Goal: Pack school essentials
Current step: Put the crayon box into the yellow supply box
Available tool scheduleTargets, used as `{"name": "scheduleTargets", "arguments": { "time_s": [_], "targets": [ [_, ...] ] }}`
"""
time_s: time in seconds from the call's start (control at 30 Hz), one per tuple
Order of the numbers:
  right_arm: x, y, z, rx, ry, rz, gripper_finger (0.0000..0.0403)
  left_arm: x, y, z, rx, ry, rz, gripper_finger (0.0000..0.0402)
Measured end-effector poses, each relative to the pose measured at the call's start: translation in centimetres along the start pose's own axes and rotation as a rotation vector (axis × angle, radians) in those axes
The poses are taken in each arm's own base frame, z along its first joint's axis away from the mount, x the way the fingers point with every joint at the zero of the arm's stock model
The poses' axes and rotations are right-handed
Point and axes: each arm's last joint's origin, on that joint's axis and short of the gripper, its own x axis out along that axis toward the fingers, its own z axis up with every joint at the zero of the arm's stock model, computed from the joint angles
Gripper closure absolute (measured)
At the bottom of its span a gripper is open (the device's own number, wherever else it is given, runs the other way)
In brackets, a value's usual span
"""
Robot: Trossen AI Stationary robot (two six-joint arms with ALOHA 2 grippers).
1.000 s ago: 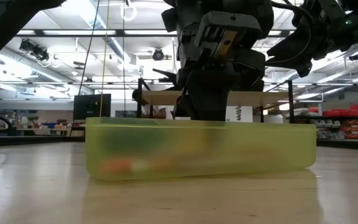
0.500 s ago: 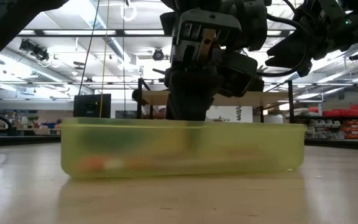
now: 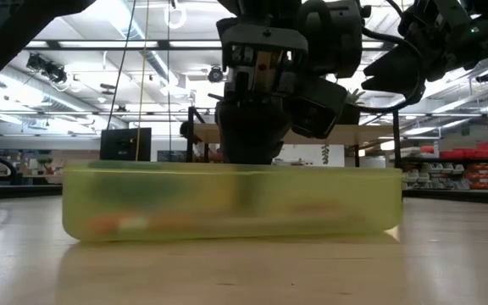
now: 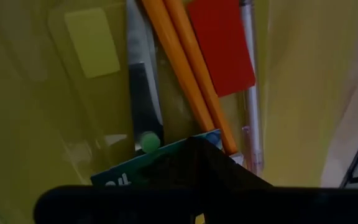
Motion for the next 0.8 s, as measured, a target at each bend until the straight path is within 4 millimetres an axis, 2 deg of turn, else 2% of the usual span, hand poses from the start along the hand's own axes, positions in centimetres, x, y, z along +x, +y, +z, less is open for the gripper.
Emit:
{"name": "scheduleTargets", "arguments": {
  "time_s": [0.43, 0.5, 0.67, 0.8],
  "targets": [
    [0.0, 0.0, 0.0, -0.001, -0.001, -0.004, 0.0226, -0.4, 0.3, -0.1, 0.046, 0.019, -0.001, 0.0392],
    [0.0, 0.0, 0.0, -0.003, -0.001, -0.004, 0.0226, -0.6, 0.0, 0.1, 0.141, -0.001, 0.024, 0.0391],
    [0.0, 0.0, 0.0, 0.004, -0.001, -0.004, 0.0226, -0.3, -0.7, -0.1, 0.509, 0.01, 0.115, 0.0397],
    [0.0, 0.0, 0.0, 0.013, -0.001, -0.004, 0.0226, 0.0, -1.4, -0.2, 0.764, 0.029, 0.118, 0.0391]
  ]
}}
